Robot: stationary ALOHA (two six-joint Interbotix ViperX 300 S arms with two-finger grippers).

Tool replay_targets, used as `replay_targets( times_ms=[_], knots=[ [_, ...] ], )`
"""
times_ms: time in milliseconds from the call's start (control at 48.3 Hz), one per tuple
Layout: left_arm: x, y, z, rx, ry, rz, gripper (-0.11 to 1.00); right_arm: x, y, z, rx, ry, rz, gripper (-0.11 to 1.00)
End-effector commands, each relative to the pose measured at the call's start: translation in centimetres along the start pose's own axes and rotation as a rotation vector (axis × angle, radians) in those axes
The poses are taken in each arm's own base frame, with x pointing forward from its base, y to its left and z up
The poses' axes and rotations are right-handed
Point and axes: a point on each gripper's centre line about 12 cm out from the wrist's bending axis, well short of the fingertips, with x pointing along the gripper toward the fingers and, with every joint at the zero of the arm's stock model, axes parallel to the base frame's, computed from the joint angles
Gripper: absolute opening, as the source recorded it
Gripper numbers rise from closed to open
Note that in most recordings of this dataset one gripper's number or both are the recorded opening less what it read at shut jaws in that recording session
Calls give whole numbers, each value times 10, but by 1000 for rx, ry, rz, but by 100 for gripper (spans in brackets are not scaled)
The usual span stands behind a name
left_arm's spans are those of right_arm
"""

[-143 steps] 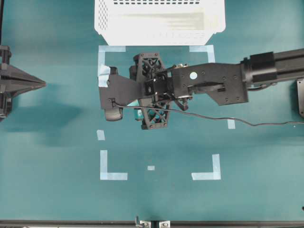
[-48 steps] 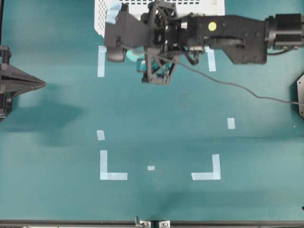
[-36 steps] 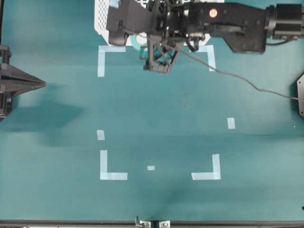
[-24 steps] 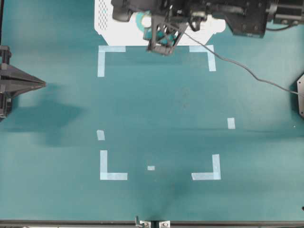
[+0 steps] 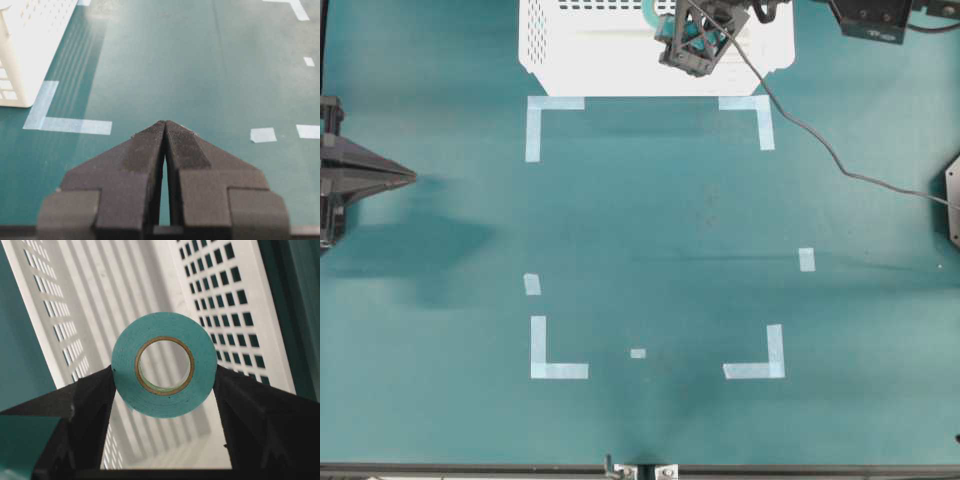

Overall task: Put the tape into the white basket.
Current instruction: 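Carry the tape roll forward over the white basket, then lower the tape into the basket and open the right gripper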

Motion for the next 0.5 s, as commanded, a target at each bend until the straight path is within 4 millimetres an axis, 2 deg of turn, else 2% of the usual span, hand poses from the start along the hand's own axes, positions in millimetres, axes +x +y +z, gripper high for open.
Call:
replay_targets(
  times_ms=[0, 145, 476],
  knots=[
    [1, 0, 10, 2, -20, 2, -11, -15, -4, 10, 7, -77, 5, 68],
    [1, 0, 9, 1, -19, 2, -11, -15, -7, 13, 19, -107, 7, 68],
    [1, 0, 10, 2, -20, 2, -11, -11, -9, 7, 15, -74, 1, 68]
  ],
)
